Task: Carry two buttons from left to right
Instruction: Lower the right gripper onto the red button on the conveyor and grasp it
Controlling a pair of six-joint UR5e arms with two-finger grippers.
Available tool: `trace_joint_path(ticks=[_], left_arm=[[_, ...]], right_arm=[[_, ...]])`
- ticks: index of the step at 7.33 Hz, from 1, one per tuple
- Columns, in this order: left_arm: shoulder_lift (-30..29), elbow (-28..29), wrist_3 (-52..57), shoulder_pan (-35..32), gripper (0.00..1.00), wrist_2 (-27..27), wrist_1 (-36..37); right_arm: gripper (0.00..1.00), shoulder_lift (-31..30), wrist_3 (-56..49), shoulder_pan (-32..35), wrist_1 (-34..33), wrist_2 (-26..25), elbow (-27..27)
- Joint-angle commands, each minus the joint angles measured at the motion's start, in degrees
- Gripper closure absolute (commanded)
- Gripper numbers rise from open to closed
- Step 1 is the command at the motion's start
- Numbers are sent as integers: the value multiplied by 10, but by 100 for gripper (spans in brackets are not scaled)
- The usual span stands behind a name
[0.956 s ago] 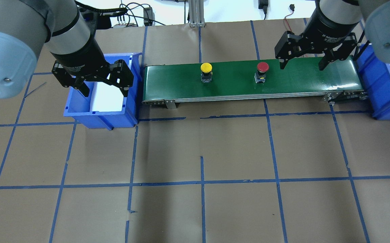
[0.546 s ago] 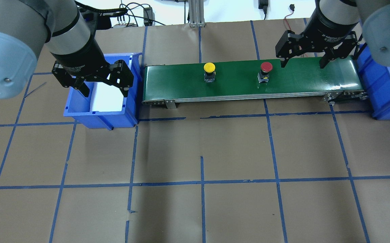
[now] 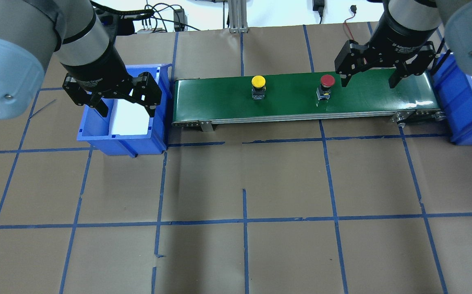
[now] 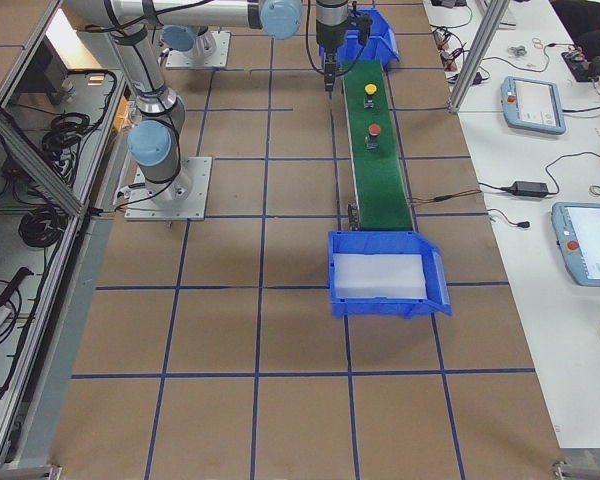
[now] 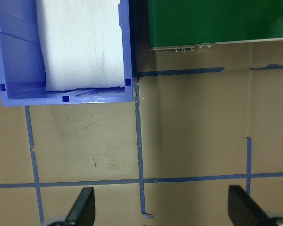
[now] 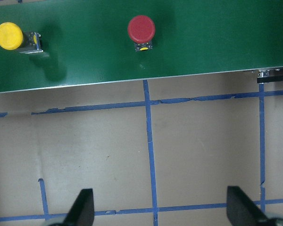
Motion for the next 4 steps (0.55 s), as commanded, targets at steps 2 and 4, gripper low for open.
trace_joint_path(ticks=[2, 4], left_arm=[[0, 0, 0, 0, 0, 0, 0], [-1, -2, 0, 0, 0, -1, 0]], right_arm=[[0, 2, 1, 0, 0, 1, 1], [0, 8, -1, 0, -1, -1, 0]])
